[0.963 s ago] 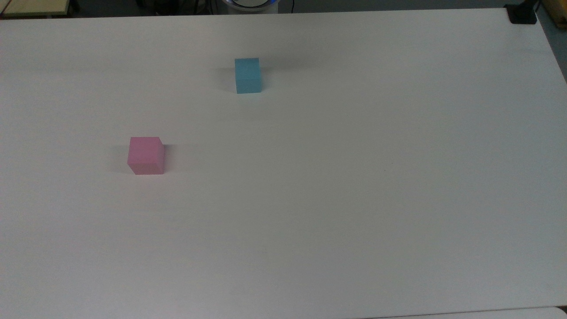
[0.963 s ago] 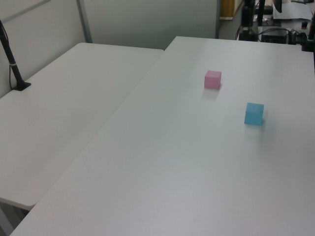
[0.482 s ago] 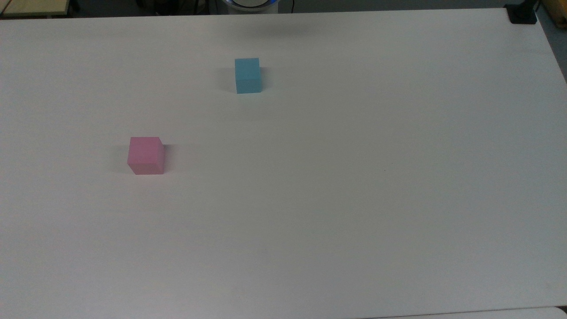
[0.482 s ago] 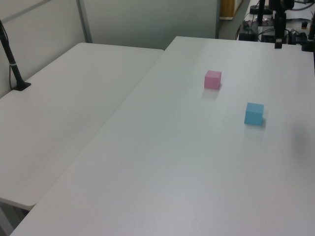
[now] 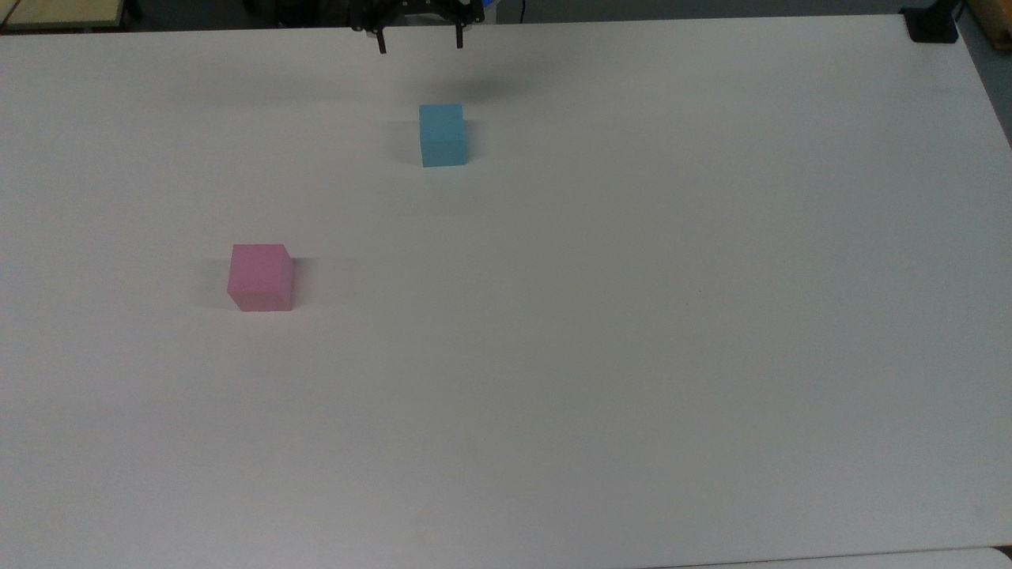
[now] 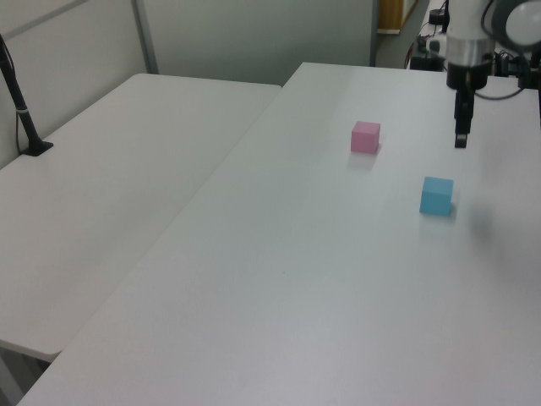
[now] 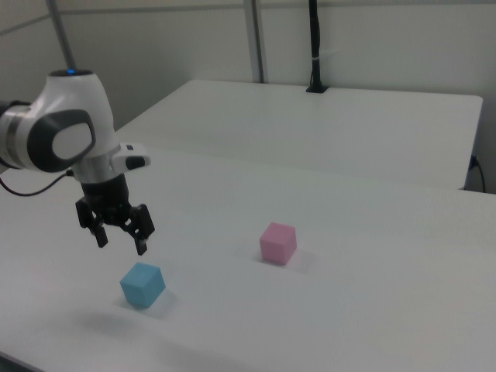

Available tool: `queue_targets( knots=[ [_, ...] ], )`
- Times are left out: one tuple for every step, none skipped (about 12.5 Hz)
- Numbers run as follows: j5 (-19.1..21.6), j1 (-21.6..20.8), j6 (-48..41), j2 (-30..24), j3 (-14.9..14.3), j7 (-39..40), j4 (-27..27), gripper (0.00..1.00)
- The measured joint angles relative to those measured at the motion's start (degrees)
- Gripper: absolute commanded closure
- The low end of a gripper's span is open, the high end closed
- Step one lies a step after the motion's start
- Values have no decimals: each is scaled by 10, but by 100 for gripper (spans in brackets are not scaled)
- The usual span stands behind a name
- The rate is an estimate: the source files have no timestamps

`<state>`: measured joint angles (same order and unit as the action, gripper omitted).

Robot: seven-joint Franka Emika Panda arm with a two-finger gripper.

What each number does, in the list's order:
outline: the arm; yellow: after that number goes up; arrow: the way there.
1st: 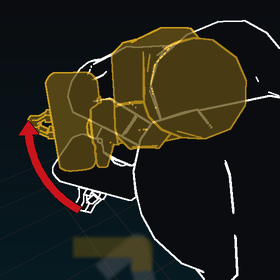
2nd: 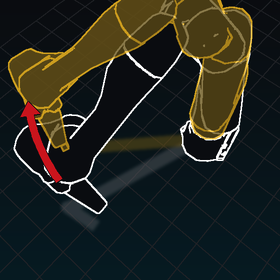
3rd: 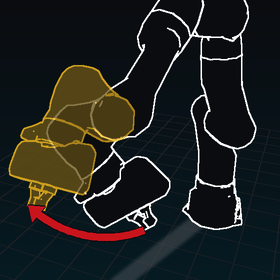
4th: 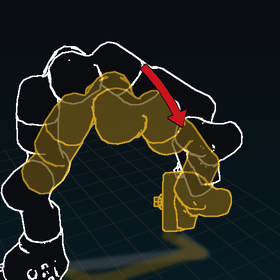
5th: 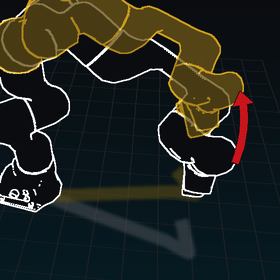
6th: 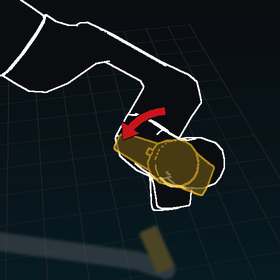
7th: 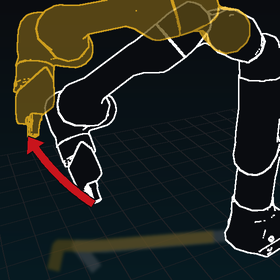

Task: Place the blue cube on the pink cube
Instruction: 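Lower the gripper around the light-blue cube and close it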

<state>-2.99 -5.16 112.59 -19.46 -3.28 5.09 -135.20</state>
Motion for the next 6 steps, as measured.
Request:
queue_targets(
  knots=[
    [0, -4, 15, 13, 0, 0, -9, 0],
    [0, -6, 32, 28, 0, 0, -13, 0],
    [0, -6, 52, 45, 0, -7, -17, 0],
    [0, -7, 74, 64, 0, -14, -21, 0],
    [0, -12, 97, 83, 0, -23, -25, 0],
    [0, -18, 120, 102, 0, -36, -30, 0]
  ],
)
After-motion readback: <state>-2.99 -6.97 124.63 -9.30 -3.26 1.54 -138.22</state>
